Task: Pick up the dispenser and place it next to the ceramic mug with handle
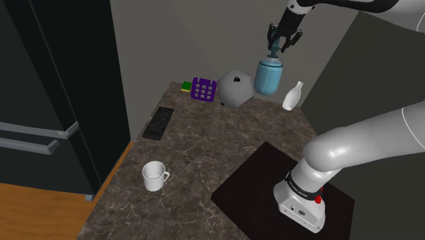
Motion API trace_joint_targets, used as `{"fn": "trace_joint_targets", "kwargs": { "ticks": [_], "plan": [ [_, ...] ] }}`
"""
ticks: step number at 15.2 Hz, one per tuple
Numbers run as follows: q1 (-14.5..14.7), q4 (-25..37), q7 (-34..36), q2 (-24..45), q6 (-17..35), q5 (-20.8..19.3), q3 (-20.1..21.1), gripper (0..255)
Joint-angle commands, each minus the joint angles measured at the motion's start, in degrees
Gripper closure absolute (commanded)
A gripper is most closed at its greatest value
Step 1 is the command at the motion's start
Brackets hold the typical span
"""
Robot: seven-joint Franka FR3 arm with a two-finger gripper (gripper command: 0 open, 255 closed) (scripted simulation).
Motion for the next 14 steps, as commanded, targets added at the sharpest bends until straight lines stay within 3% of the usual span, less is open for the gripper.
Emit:
{"fn": "trace_joint_targets", "kwargs": {
  "ticks": [1, 9, 14],
  "plan": [
    [0.02, 2.04, -0.30, 0.39, -1.56, 0.11, 0.02, 255],
    [0.12, 9.57, -1.15, 2.48, -6.95, 0.49, 0.23, 255],
    [1.57, 5.84, 4.98, -2.56, -9.38, 1.32, 5.50, 255]
  ]
}}
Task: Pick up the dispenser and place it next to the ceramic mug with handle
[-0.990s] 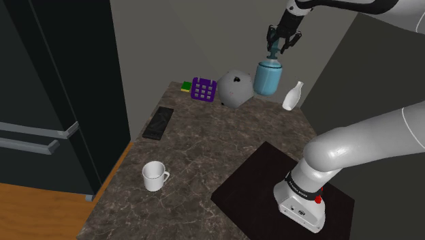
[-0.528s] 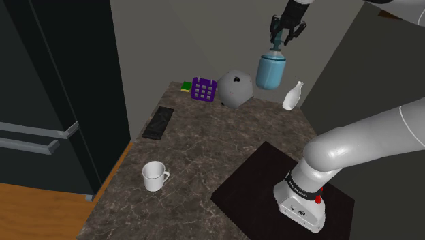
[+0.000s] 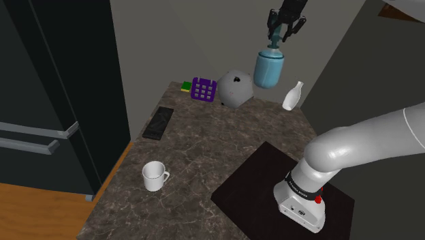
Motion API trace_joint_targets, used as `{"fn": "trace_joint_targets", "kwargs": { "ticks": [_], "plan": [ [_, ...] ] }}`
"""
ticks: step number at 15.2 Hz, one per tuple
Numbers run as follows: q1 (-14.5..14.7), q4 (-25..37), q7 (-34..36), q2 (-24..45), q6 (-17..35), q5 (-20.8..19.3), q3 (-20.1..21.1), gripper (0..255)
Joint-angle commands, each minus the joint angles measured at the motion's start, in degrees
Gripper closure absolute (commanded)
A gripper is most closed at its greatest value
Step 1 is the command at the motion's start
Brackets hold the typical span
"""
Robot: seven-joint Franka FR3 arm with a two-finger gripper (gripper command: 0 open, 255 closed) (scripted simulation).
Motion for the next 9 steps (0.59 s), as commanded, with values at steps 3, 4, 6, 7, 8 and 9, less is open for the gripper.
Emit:
{"fn": "trace_joint_targets", "kwargs": {
  "ticks": [3, 4, 6, 7, 8, 9],
  "plan": [
    [1.16, -2.47, 4.89, -4.08, -2.42, 1.17, 4.35, 255],
    [1.47, -2.82, 6.11, -4.76, -2.96, 1.55, 5.46, 255],
    [2.08, -3.31, 8.57, -5.95, -4.05, 2.40, 7.70, 255],
    [2.39, -3.45, 9.81, -6.46, -4.60, 2.86, 8.84, 255],
    [2.70, -3.54, 11.06, -6.90, -5.14, 3.33, 9.97, 255],
    [3.02, -3.55, 12.33, -7.29, -5.69, 3.81, 11.11, 255]
  ]
}}
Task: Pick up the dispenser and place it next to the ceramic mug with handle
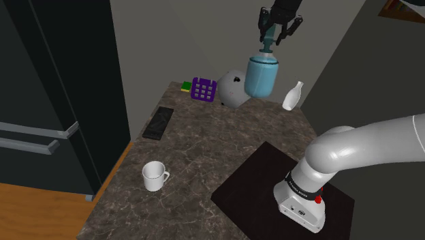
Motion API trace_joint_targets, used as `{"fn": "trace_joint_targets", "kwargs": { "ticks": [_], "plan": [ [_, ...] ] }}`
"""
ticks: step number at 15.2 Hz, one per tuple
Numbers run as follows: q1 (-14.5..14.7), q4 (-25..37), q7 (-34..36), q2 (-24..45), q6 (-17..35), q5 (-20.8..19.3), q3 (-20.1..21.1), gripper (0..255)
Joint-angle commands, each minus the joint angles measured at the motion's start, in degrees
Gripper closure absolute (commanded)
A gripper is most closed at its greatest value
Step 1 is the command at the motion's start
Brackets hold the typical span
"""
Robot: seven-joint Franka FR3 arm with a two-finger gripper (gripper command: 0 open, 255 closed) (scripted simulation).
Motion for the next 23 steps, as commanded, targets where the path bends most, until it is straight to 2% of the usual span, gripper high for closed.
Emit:
{"fn": "trace_joint_targets", "kwargs": {
  "ticks": [1, 10, 18, 23],
  "plan": [
    [0.59, -0.17, 2.51, -0.88, -1.00, 0.94, 2.21, 255],
    [2.66, 3.12, 14.31, -1.13, -5.64, 5.62, 13.20, 255],
    [2.72, 10.58, 25.97, 2.97, -9.40, 8.90, 24.64, 255],
    [3.57, 5.06, 26.16, 0.96, -5.82, 9.76, 24.51, 255]
  ]
}}
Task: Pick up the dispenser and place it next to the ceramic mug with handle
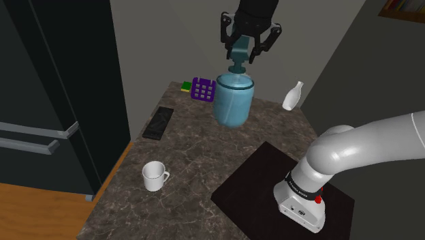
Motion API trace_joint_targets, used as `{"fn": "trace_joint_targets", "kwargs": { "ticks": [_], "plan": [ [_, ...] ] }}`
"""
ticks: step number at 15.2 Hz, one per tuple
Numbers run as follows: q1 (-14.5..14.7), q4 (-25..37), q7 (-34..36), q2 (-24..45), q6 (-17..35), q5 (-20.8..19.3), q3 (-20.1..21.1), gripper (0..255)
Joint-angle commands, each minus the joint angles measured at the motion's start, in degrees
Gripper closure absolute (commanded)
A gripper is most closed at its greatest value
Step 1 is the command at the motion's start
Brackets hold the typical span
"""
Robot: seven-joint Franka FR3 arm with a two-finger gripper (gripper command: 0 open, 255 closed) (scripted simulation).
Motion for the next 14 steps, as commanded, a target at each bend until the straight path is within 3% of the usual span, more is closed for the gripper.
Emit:
{"fn": "trace_joint_targets", "kwargs": {
  "ticks": [1, 14],
  "plan": [
    [0.41, -2.23, 0.28, -0.90, 1.41, 0.44, 0.10, 255],
    [2.29, -14.77, 1.24, -4.49, 10.41, 2.41, 0.93, 255]
  ]
}}
